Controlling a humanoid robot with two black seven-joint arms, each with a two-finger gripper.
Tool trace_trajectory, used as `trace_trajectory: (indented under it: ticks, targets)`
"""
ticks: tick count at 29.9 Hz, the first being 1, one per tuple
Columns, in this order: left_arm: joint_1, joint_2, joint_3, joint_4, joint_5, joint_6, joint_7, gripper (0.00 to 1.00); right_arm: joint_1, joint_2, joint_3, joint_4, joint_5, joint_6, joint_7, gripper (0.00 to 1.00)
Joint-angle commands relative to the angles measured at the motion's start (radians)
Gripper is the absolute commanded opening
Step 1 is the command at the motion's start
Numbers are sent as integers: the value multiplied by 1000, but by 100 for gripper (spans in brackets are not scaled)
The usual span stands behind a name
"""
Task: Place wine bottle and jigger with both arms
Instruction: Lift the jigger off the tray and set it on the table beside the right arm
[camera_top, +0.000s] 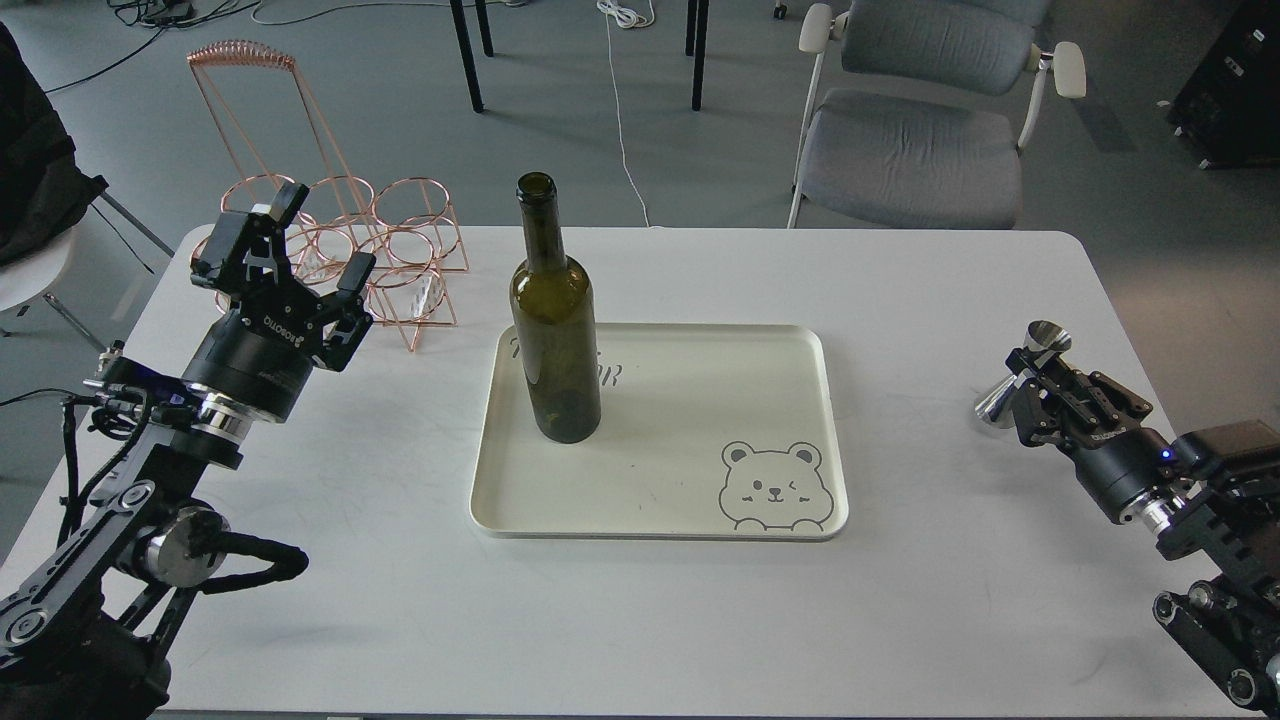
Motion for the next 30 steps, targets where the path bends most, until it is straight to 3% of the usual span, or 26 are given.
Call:
trace_trajectory:
  ticks: [1,8,13,16,20,21,30]
  targets:
    - [0,0,0,-5,0,1,0,98,-2,1,-20,0,10,0,0,23]
    - [1,4,0,-26,0,2,2,98,0,5,-42,0,11,0,0,25]
    - [1,4,0,-26,0,1,2,98,0,3,-42,0,11,0,0,37]
    - [1,2,0,-26,0,1,2,98,0,0,-40,3,11,0,0,51]
    - [1,0,0,-26,0,2,2,98,-2,-9,-39,9,11,0,0,88]
    - [1,0,0,-26,0,2,2,98,-2,-20,-39,12,11,0,0,92]
    - [1,0,0,-26,0,2,2,98,-106,-187,-43,138,19,0,0,95]
